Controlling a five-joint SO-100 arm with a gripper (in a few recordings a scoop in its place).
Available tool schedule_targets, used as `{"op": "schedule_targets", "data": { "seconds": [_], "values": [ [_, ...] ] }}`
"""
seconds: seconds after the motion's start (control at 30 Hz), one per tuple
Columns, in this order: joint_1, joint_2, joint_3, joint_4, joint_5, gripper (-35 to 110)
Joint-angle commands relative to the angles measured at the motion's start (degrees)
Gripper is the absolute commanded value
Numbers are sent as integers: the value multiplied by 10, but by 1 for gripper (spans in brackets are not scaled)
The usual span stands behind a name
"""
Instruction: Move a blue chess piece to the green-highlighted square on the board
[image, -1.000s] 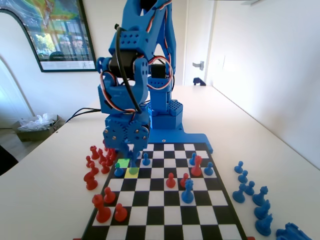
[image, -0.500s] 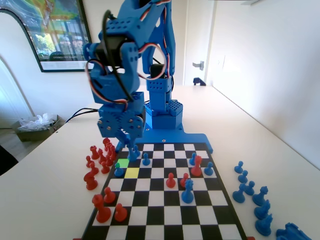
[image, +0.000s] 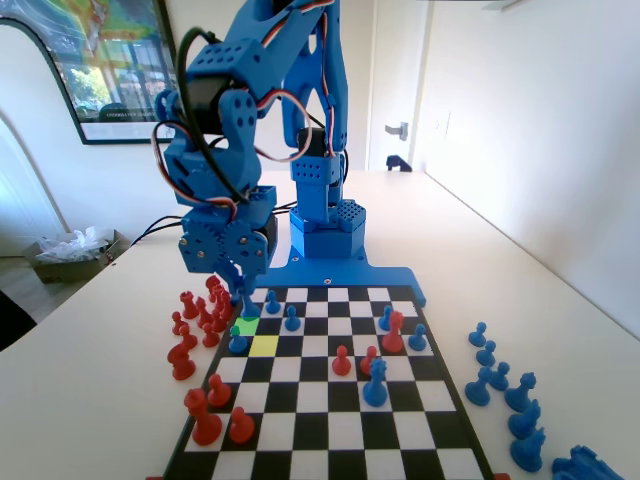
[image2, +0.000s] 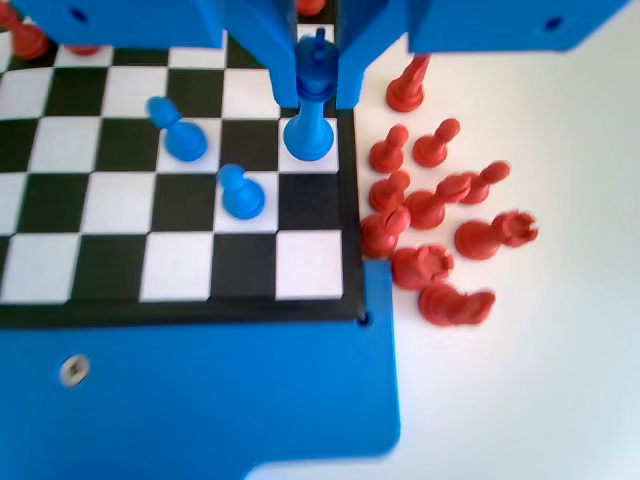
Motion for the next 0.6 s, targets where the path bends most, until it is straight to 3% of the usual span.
{"op": "schedule_targets", "data": {
  "seconds": [0.0,0.57],
  "values": [
    [7,20,7,-8,-11,1],
    [4,4,33,-76,-7,7]
  ]
}}
